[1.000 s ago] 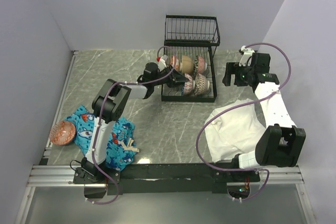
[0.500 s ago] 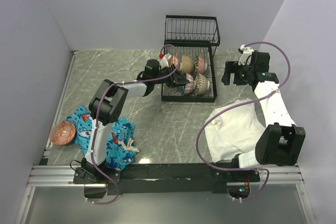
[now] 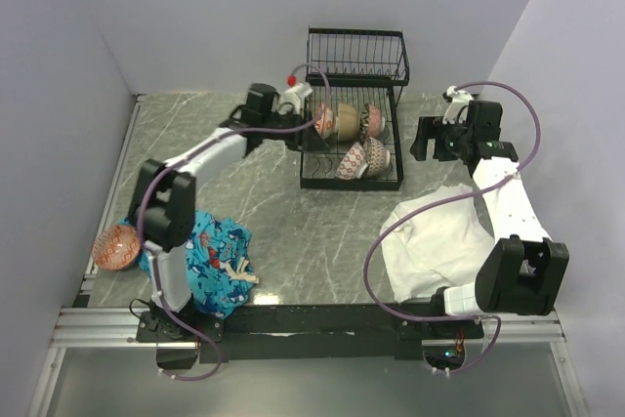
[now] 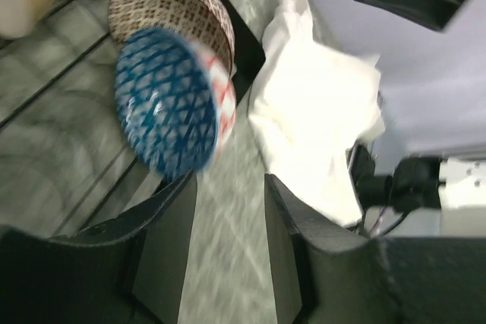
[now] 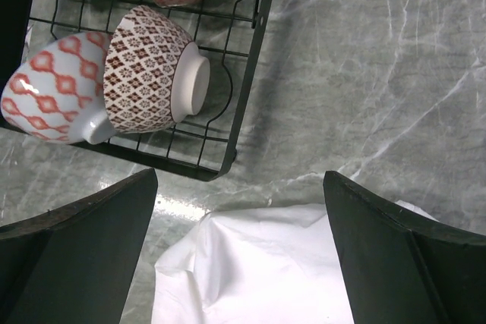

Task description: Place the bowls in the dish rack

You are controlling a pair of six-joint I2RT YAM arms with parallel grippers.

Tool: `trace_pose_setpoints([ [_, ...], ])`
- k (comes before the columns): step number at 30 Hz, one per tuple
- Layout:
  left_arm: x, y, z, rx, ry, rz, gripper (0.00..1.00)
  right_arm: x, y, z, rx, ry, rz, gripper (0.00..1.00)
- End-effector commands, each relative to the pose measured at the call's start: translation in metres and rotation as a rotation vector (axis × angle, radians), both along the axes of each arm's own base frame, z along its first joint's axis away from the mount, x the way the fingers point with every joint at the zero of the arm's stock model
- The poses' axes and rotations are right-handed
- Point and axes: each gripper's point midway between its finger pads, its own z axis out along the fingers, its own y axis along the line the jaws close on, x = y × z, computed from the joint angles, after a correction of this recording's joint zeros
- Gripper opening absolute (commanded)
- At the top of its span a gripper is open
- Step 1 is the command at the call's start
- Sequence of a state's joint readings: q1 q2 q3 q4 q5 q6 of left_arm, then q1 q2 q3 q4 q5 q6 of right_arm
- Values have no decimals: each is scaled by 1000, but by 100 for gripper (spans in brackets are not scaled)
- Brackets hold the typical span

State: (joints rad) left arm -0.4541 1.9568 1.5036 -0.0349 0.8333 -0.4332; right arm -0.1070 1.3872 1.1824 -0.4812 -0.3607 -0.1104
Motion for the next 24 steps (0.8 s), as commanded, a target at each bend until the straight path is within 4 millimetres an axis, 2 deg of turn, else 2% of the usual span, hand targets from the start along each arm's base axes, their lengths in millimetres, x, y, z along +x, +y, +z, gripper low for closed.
trace_pose_setpoints([
  [1,-29,52,17,132,-128,-82,48,2,6,25,13,-112,6,98],
  [4,-31,56,7,144,-98,-73,48,3,6,23,15,-117,10,98],
  [9,-12,44,6,138,-142,-53,48,2,4,22,3,-123,11,98],
  [10,-14,38,5,159,-200,-92,48,1,4,23,3,-126,11,98],
  [11,-11,34,15,164,-249,-106,48,0,5,23,4,-126,12,98],
  [12,-14,31,6,197,-252,-137,48,-4,5,21,6,-124,13,99],
  [16,-18,-2,3,285,-476,-296,48,-10,7,13,19,-110,8,98],
  [19,-13,-17,9,328,-680,-350,49,-13,8,13,17,-111,11,98],
  [24,-13,-29,10,319,-821,-423,50,-15,4,15,6,-122,4,98],
])
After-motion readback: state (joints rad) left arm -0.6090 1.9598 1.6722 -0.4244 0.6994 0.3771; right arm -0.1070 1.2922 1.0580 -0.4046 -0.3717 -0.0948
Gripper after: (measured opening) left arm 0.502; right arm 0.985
